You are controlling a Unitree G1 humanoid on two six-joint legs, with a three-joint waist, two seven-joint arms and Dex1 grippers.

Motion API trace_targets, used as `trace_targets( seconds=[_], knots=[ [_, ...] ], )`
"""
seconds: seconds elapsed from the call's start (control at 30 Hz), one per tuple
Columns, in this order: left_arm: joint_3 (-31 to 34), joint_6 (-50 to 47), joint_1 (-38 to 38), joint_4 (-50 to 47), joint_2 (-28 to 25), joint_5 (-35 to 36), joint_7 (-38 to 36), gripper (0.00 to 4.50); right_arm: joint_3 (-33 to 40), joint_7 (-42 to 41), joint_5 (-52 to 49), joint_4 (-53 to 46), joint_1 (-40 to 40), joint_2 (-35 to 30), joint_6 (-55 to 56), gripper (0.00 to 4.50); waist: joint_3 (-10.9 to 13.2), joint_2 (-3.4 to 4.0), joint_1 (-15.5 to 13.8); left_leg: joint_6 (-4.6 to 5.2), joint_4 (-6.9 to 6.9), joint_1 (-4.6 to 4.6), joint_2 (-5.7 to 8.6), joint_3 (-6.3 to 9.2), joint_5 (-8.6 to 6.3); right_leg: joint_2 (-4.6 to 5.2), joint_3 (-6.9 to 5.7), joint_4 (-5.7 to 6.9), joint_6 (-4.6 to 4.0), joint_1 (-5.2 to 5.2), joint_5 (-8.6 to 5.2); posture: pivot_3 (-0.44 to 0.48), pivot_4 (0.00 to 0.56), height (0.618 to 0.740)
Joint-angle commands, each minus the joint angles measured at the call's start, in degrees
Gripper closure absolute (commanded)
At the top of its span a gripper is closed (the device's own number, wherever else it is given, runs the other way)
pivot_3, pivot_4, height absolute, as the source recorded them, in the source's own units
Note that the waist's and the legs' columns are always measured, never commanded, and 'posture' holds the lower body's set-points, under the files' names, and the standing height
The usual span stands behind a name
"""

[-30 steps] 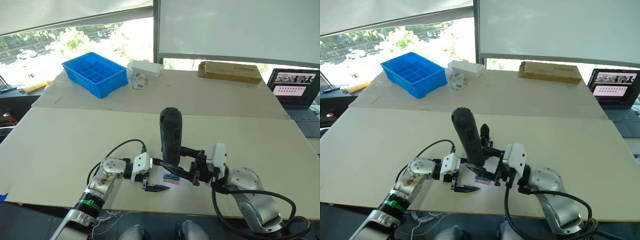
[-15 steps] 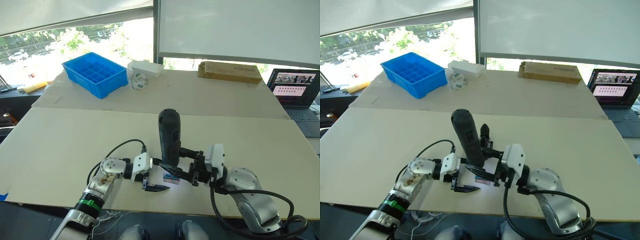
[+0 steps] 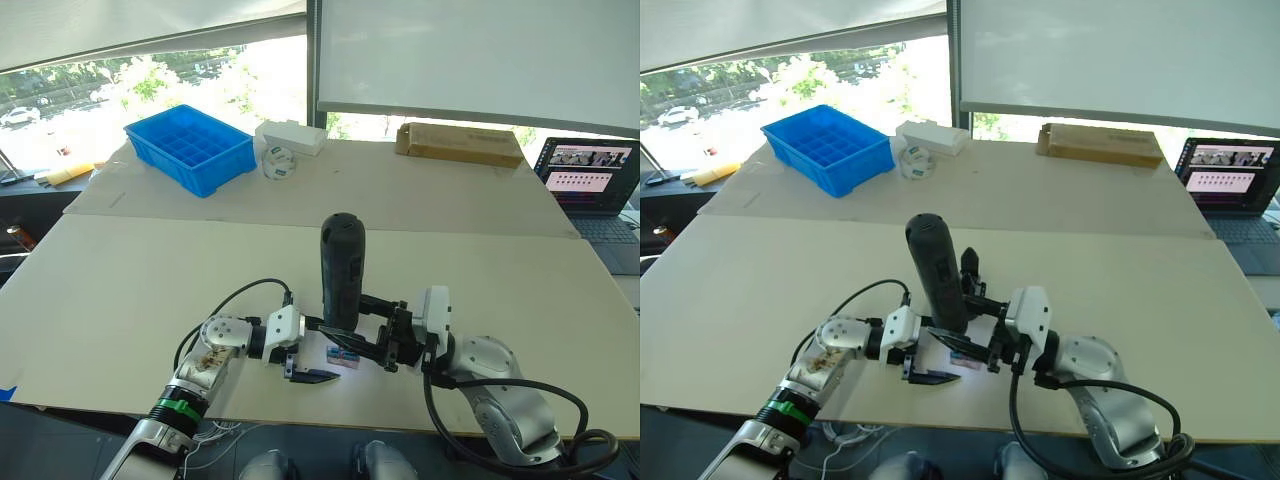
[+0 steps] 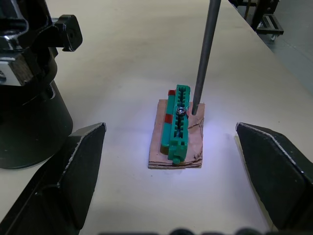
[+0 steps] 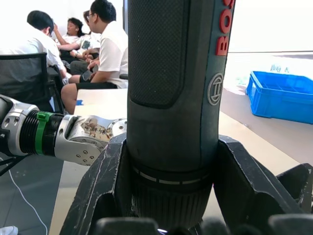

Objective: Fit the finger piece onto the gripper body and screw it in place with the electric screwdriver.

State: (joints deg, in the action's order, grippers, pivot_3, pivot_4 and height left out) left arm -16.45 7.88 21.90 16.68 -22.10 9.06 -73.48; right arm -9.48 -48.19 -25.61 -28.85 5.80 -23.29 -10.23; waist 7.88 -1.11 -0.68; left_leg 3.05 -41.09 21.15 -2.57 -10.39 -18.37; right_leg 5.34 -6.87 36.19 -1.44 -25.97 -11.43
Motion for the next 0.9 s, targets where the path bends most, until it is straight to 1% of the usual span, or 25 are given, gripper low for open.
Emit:
trace_targets(
  seconds=[0.03, 0.57, 0.9],
  knots=[
    [-1.9, 0.2, -1.1, 1.1, 0.3, -1.1, 0.0, 0.01, 1.1, 0.3, -2.0, -3.2, 0.9, 0.1, 0.6, 2.59, 0.0, 0.0, 0.0, 0.0, 0.0, 0.0, 0.0, 0.0, 0.0, 0.0, 0.0, 0.0, 0.0, 0.0, 0.0, 0.0, 0.15, 0.74],
    [-1.9, 0.0, -0.8, 1.2, 0.4, -1.1, 0.0, 0.01, 2.4, 0.7, -1.8, -1.7, 2.3, 0.2, 1.8, 2.59, 0.0, 0.0, 0.0, 0.0, -0.01, 0.0, 0.0, 0.01, 0.0, 0.0, 0.0, 0.01, 0.0, 0.01, 0.0, 0.0, 0.15, 0.74],
    [-1.9, -0.2, -1.0, 0.9, 0.3, -1.1, 0.1, 0.01, 1.8, 0.2, -1.5, -1.7, 2.0, 0.0, 1.4, 2.59, 0.0, 0.0, 0.0, 0.0, -0.01, 0.0, 0.0, 0.01, 0.0, 0.0, 0.0, 0.01, 0.0, 0.01, 0.0, 0.0, 0.15, 0.74]
  ],
)
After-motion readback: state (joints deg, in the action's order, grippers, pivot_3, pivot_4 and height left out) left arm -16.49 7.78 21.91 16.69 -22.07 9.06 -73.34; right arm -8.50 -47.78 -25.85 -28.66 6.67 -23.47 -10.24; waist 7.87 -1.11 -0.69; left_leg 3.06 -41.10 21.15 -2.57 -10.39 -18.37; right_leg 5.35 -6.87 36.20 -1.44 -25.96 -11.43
